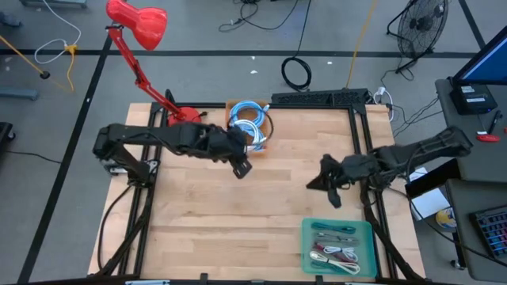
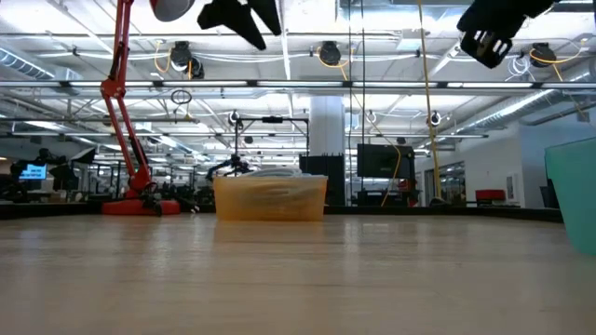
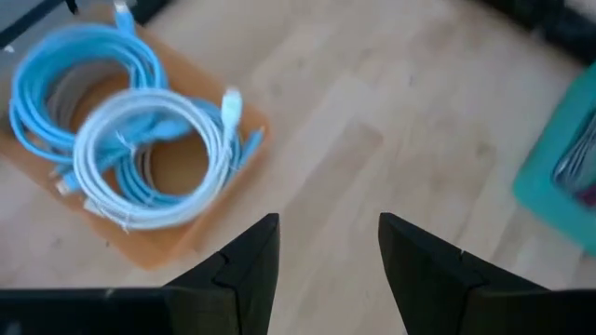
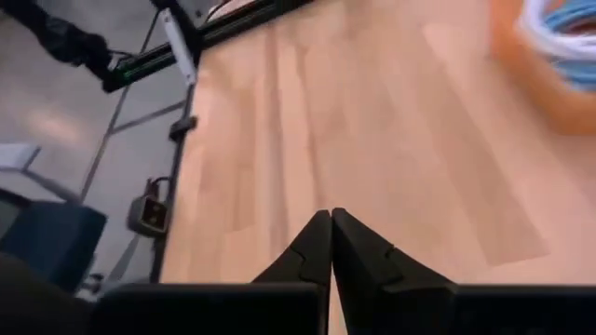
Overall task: Pick & Place USB Port
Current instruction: Return to Home Position
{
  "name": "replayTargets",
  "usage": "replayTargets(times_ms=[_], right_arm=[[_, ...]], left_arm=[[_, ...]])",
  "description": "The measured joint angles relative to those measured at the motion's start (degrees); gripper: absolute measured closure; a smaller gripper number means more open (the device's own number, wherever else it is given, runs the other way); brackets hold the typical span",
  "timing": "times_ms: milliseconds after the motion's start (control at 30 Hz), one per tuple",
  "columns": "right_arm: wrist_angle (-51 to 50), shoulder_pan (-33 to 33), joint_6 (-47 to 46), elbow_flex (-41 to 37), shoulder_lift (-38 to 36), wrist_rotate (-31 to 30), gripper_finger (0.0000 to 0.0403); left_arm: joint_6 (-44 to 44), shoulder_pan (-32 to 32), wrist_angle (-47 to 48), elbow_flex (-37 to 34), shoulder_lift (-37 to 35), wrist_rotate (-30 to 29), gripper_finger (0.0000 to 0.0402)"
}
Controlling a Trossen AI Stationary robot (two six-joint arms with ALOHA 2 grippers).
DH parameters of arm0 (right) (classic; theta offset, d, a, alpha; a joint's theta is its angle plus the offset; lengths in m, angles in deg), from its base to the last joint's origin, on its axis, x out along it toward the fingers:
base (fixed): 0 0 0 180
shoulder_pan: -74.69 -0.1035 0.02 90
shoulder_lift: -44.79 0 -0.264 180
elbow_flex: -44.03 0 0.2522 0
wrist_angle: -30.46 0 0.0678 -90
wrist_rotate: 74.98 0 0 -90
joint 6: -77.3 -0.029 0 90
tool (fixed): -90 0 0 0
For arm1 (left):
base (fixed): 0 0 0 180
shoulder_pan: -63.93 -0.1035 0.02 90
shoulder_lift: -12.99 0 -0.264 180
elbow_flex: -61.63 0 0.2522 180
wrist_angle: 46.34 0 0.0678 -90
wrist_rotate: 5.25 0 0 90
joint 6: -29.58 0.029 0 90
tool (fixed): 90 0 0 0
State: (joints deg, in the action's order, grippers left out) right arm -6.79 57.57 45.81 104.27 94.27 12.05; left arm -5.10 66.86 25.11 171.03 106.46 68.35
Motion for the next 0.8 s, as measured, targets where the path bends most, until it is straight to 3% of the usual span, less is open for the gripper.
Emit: replayTargets(times_ms=[100, 300, 433, 500, 567, 633, 800], right_arm=[[-2.81, 3.16, 2.27, 0.0, -1.57, 0.72, 0.0402], [-9.31, 11.33, 18.0, -0.19, -1.31, 11.33, 0.0402], [-1.26, 20.51, 24.41, -3.75, -1.12, 21.15, 0.0403], [6.0, 24.7, 22.57, -6.99, -1.23, 28.33, 0.0403], [13.23, 27.25, 19.48, -10.89, -2.06, 31.53, 0.0403], [17.47, 27.65, 17.84, -14.56, -4.09, 28.52, 0.0403], [18.61, 25.31, 15.67, -21.61, -12.58, 13.42, 0.0403]], left_arm=[[0.13, -1.31, -1.23, 0.04, -1.63, -0.18, 0.0216], [-0.17, -3.54, -0.87, 0.02, -1.8, -0.11, 0.0216], [-3.28, -4.77, -1.25, 0.02, -1.14, 0.31, 0.0216], [-4.4, -5.37, -1.18, -0.07, -0.96, 0.85, 0.0216], [-5.93, -5.8, -1.25, -0.05, -1.14, 0.83, 0.0216], [-7.32, -6.09, -1.29, -0.01, -1.19, 0.27, 0.0216], [-9.2, -6.2, -1.44, -0.02, -1.13, -0.07, 0.0216]])
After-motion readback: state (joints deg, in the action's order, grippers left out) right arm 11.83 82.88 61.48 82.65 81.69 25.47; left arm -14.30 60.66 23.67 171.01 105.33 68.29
